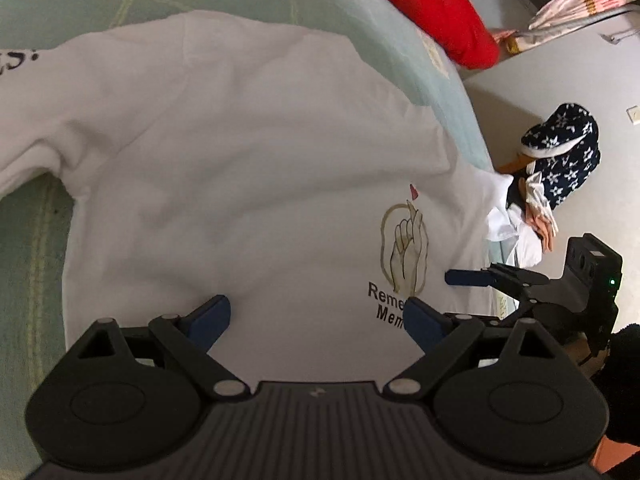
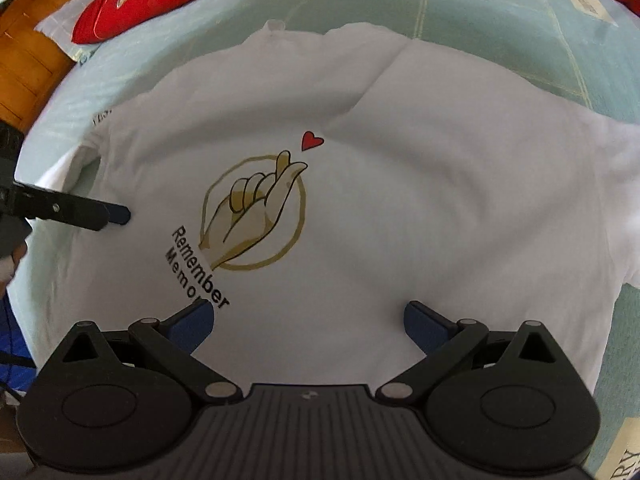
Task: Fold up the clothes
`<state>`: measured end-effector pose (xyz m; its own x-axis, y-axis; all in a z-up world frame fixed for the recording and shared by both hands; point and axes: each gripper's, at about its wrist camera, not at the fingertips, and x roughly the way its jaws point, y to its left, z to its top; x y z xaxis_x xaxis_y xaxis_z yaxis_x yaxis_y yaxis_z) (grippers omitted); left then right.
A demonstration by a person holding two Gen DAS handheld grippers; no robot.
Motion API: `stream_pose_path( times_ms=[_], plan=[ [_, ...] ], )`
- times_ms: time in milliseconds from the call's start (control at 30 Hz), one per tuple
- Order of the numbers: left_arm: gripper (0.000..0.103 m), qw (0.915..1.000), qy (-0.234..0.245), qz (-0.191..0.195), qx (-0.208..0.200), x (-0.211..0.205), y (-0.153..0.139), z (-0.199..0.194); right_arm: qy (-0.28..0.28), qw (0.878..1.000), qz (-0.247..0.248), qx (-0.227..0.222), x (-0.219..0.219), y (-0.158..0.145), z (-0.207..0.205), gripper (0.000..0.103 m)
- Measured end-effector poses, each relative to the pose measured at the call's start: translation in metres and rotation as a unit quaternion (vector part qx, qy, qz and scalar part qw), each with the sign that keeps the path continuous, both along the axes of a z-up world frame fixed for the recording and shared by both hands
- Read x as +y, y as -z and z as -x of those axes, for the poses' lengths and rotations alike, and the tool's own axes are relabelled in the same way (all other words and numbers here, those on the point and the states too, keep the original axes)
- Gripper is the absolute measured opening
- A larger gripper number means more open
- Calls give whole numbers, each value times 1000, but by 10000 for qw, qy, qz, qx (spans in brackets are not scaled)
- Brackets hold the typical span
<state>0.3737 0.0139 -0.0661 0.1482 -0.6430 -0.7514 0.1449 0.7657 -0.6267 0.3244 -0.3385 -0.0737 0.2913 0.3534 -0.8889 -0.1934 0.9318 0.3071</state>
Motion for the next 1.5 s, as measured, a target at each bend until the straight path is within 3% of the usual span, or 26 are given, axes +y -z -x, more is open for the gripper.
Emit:
stream_pose_path(
  times_ms=[167,233,300,433,533,600,700,800,833,867,1000,1267,1500],
  plan=[
    [97,9993,206,-284,90,-11,-7,-6,-110,9989,454,31,16,-2,-2,103],
    [85,9985,243,-474,91,-11,-19,-7,-217,9977,571,276,20,-10,-9,103],
    [84,9982,237,-559,12,-10,-37,-12,-301,9980,510,222,13,-29,-17,103],
    [84,9972,69,-358,-651,-5,-81,-33,-389,9982,278,-373,-13,-70,-48,103],
    [83,9933,5,-457,-1062,-10,-90,-59,-210,9981,-84,-570,-39,-74,-92,103],
    [75,9919,20,-539,-1153,-22,-89,-75,-120,9976,-312,-609,-49,-67,-125,103],
    [75,9901,120,-506,-1306,-41,-83,-95,-202,9965,-581,-570,-58,-49,-162,95],
    [75,9881,68,-533,-1440,-52,-79,-108,-252,9966,-642,-448,-64,-30,-185,79],
    [73,9879,24,-524,-1460,-55,-78,-110,-250,9967,-645,-419,-66,-25,-189,70],
    [73,9876,-20,-516,-1481,-57,-77,-112,-260,9966,-680,-387,-69,-24,-190,64],
    [72,9895,-138,-274,-1412,-67,-72,-120,-231,9942,-1023,-247,-84,-24,-190,60],
    [72,9893,271,80,-1429,-102,-71,-136,-312,9806,-1931,129,-96,-17,-188,57],
    [72,9869,838,429,-1308,-142,-62,-134,-798,9805,-1793,41,-68,-27,-150,60]
  ],
)
